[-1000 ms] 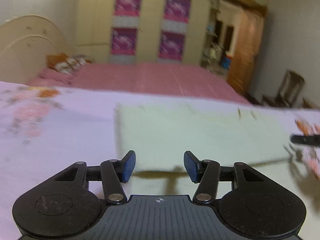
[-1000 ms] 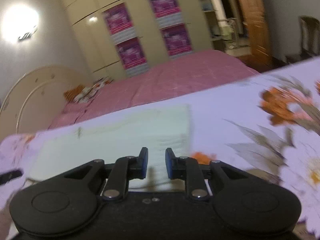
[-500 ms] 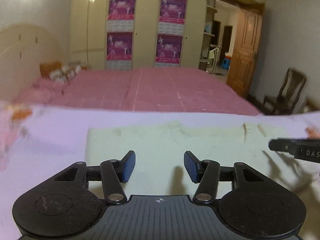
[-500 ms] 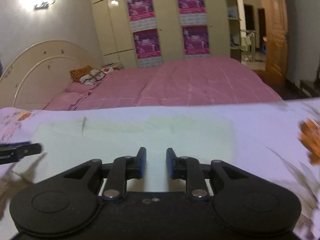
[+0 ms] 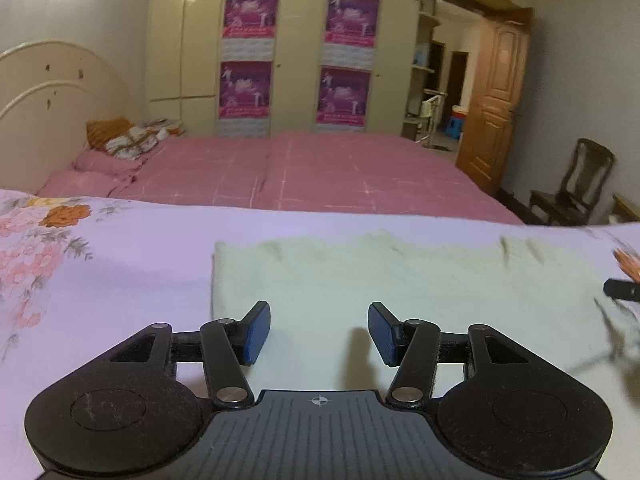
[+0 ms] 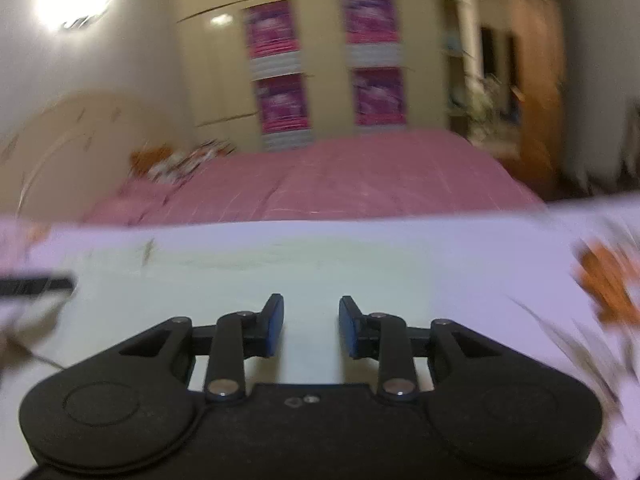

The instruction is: Fold small clothes

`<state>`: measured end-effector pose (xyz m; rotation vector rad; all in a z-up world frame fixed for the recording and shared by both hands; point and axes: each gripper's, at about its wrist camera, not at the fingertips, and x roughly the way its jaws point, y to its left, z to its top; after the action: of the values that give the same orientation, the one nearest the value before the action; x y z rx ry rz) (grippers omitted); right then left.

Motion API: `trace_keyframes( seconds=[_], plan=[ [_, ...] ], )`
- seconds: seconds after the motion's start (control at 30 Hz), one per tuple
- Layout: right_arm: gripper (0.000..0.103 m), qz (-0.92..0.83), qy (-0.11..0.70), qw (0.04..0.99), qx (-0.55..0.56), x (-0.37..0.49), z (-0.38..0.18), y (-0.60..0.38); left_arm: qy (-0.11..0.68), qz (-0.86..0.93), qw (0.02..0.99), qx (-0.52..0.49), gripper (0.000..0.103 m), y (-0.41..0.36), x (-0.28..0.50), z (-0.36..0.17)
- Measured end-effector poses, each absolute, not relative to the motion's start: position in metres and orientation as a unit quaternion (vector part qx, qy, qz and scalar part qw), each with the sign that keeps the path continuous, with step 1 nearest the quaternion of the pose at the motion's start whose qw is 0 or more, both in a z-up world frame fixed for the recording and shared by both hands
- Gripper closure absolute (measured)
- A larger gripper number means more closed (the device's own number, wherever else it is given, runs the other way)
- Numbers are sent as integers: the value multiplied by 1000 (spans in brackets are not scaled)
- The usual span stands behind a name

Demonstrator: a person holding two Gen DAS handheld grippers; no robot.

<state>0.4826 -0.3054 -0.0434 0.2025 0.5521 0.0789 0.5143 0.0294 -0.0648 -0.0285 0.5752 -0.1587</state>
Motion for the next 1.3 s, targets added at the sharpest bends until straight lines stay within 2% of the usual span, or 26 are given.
trace_keyframes(
  seconds=[0.13,0.3,0.53,0.63,0.73,0.93,1.03,1.13,1.2,1.3],
  plan=[
    [72,41,277,948,152,457,-48,-339,290,-70,954,-15,48,25,497,-72],
    [73,60,291,943,151,450,-49,-335,293,-66,954,-8,42,18,490,-71],
    [77,50,314,938,140,453,-52,-325,297,-62,953,7,41,14,487,-72],
    [94,55,322,934,142,452,-56,-326,298,-62,953,8,41,13,489,-70],
    [96,50,309,940,136,444,-54,-328,299,-65,952,12,41,13,487,-69],
    [96,51,316,941,110,441,-54,-324,282,-73,956,25,41,6,477,-59],
    [80,26,280,955,94,436,-38,-320,270,-101,957,19,40,-12,477,-55],
    [83,49,291,953,71,445,-41,-301,304,-117,944,43,40,-38,488,-70],
    [86,45,329,942,37,456,-54,-290,291,-115,949,47,39,-40,490,-66],
    [84,40,300,952,34,455,-46,-292,258,-89,962,32,39,-19,501,-52]
  ],
)
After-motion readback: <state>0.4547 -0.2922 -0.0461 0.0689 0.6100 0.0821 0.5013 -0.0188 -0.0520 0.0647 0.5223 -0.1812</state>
